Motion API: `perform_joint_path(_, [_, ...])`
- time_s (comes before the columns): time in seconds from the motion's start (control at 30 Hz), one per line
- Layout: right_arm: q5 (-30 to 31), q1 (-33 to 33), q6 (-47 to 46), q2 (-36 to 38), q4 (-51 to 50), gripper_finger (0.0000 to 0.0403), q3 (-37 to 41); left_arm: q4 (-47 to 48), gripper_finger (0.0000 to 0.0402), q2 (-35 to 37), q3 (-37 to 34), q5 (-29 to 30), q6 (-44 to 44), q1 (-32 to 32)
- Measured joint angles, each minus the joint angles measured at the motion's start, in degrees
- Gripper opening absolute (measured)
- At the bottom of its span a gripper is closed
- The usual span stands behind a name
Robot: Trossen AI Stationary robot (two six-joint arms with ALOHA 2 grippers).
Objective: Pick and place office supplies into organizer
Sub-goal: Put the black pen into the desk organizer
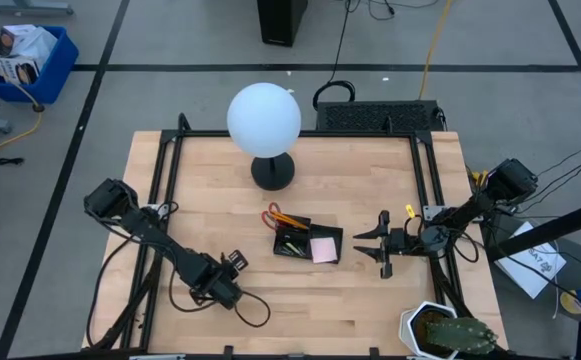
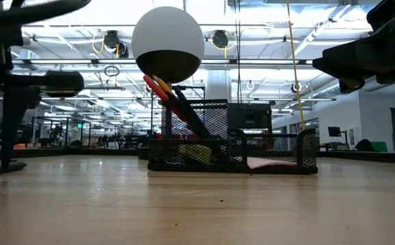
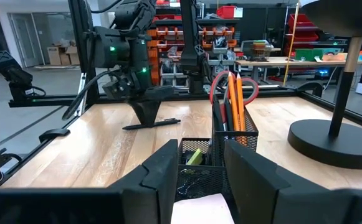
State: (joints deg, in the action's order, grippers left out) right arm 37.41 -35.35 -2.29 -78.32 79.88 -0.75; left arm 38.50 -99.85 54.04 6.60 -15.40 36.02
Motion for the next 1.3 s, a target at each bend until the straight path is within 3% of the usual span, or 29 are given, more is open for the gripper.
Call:
perform_joint_path(0.37, [0.0,0.0,0.0,0.0,0.0,0.0128,0.0,-2.9,0.0142,-0.2,0.0,0.1,-1.4,2.5])
perform_joint_path(1.07, [0.0,0.0,0.0,0.0,0.0,0.0128,0.0,-6.9,0.0142,-0.2,0.0,-3.9,-3.7,1.0])
perform_joint_path(1.3, [0.0,0.0,0.0,0.0,0.0,0.0128,0.0,-7.9,0.0099,-0.1,-2.4,-7.6,-4.0,-0.1])
